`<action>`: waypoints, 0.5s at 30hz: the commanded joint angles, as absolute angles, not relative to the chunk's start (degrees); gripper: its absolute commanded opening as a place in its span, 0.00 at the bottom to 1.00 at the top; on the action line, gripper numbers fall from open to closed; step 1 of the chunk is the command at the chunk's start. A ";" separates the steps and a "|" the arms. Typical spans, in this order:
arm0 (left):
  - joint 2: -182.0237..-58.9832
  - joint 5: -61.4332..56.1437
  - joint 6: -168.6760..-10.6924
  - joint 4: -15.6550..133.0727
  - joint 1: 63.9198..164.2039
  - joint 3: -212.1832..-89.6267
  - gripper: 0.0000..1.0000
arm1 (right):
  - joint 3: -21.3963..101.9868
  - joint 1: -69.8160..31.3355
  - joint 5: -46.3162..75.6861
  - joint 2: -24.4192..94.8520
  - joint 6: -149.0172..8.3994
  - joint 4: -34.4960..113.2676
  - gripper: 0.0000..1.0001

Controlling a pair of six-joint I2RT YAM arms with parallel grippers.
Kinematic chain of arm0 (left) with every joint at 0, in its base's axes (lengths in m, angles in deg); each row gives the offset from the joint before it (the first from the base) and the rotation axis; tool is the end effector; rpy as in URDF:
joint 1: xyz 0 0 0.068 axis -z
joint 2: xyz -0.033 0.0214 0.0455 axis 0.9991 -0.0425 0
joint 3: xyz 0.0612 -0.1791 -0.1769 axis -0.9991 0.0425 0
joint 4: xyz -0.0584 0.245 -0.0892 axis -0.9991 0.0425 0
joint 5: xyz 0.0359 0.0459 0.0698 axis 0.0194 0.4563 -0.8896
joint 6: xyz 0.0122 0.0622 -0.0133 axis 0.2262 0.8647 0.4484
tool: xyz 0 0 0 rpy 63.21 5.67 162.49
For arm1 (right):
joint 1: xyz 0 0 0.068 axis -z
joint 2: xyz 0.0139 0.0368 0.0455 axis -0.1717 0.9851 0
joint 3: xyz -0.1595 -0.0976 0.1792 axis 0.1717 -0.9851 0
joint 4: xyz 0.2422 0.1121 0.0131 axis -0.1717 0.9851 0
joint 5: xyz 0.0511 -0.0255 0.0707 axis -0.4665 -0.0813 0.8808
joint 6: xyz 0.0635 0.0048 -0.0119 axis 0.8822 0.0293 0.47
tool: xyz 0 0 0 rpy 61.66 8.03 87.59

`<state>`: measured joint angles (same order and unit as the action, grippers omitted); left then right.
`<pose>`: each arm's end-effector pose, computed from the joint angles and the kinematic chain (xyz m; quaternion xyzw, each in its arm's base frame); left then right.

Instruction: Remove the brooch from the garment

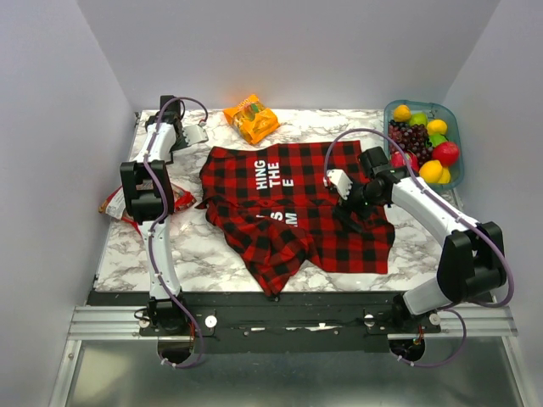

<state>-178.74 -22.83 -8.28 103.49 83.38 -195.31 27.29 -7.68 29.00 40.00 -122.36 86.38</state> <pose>0.5102 0.0478 0.1711 0.4976 0.8215 0.2363 0.1469 0.2766 0.1075 0.2045 -0.5314 0.8097 0.1433 0.2037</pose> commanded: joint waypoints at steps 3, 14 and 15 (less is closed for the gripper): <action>-180.89 -24.70 -8.50 101.95 82.90 -197.48 0.00 | 29.17 -7.69 30.86 41.85 -121.25 87.83 1.00; -183.00 -24.71 -8.58 100.45 82.82 -198.35 0.00 | 30.84 -7.69 31.21 43.61 -121.07 88.36 1.00; -183.08 -24.53 -8.58 100.54 82.82 -198.44 0.00 | 30.93 -7.60 31.13 43.78 -121.16 88.53 1.00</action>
<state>-181.87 -23.42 -8.30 101.56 83.16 -196.49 29.17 -7.68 29.52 42.75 -121.66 86.93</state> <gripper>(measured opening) 0.011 0.995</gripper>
